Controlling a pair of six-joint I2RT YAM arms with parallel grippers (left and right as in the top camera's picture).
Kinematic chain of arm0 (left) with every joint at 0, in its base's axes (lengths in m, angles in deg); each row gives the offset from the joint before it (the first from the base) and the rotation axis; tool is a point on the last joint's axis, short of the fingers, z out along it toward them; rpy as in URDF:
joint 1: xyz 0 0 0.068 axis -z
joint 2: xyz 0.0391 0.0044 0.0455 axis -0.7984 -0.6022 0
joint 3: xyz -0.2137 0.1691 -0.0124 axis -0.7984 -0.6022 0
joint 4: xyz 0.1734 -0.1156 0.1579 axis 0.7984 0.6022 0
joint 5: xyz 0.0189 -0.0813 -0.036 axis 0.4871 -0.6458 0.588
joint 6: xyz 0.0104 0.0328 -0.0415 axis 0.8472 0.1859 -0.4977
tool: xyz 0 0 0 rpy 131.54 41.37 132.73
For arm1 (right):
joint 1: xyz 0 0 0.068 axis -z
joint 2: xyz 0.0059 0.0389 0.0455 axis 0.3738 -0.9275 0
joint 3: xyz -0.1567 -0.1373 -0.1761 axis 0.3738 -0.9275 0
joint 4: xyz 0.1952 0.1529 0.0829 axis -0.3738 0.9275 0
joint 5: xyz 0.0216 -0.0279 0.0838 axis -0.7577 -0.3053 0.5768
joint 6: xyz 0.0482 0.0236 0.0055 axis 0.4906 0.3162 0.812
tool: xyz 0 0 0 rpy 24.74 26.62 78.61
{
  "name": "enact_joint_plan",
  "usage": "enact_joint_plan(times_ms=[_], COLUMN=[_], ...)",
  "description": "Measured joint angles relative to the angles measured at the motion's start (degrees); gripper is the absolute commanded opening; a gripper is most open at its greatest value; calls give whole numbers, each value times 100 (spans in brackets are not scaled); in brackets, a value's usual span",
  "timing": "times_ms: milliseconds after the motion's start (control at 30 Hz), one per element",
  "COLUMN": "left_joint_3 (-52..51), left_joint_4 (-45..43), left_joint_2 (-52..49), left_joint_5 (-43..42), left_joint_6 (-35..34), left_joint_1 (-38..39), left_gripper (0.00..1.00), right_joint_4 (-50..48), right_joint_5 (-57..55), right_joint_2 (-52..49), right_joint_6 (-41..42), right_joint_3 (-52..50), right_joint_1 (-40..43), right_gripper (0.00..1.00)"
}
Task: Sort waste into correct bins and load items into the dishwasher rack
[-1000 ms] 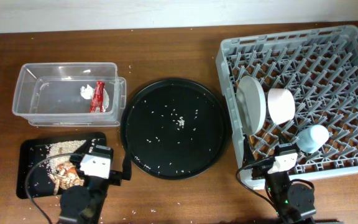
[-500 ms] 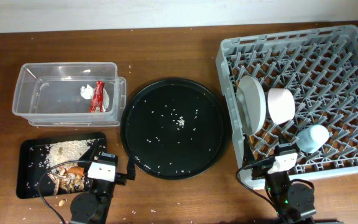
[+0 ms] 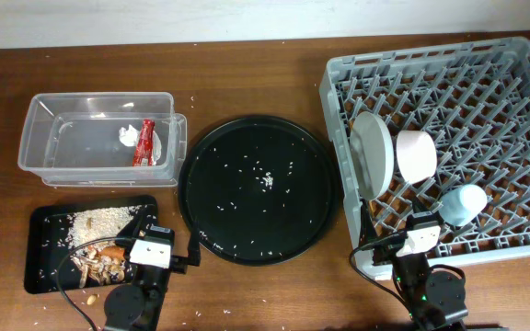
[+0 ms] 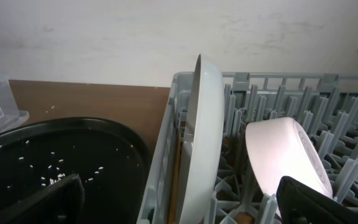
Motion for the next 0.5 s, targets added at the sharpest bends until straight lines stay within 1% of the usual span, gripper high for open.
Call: enact_joint_plan(times_ms=[500], left_joint_3=[0], left_joint_4=[2], left_joint_2=[0], left_joint_5=[2], left_joint_6=[0], left_joint_1=[0], left_gripper=[99], right_joint_4=[0], right_joint_5=[0], right_joint_2=[0], right_joint_6=[-2], right_joint_3=[0], right_joint_1=[0], right_gripper=[98])
